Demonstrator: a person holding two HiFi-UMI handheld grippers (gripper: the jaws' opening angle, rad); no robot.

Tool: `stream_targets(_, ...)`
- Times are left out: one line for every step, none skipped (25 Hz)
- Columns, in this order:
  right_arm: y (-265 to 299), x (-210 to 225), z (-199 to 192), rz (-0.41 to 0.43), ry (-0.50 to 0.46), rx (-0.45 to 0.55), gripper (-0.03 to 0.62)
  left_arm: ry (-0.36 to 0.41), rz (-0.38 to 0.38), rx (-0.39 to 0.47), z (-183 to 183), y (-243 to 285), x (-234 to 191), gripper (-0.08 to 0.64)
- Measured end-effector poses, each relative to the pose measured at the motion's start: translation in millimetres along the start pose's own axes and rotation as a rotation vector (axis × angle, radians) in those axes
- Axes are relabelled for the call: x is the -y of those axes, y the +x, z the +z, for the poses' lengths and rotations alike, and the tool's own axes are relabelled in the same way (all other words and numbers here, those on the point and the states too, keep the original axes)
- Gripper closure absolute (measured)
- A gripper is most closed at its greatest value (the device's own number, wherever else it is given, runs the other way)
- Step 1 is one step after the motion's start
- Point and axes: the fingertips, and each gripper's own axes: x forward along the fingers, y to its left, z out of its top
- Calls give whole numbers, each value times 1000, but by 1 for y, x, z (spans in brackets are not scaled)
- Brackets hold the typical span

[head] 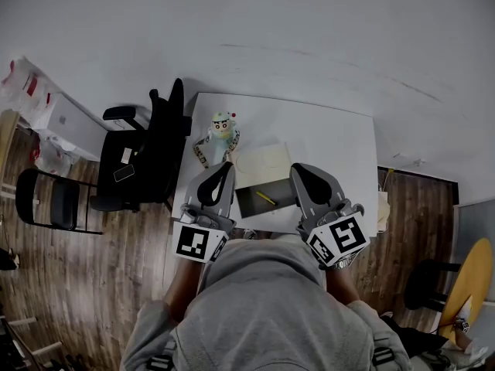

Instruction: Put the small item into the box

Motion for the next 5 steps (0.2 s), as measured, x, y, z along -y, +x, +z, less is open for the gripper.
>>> stream_targets(0,1,0,0,0,0,577,-1,-3,-1,-1,1,1,557)
stream_targets(0,1,-1,0,0,0,577,-1,-5,-2,-1,1,2,557)
stream_targets(0,1,-1,0,1,0,577,0,-7,-3,-2,2,3,557)
stream_targets(-1,2,-1,0,2,1,577,0,-10,-4,-3,2,4,557)
stream_targets(-1,2,-2,0,2,1,577,0,-12,-6,-4,2,5,557)
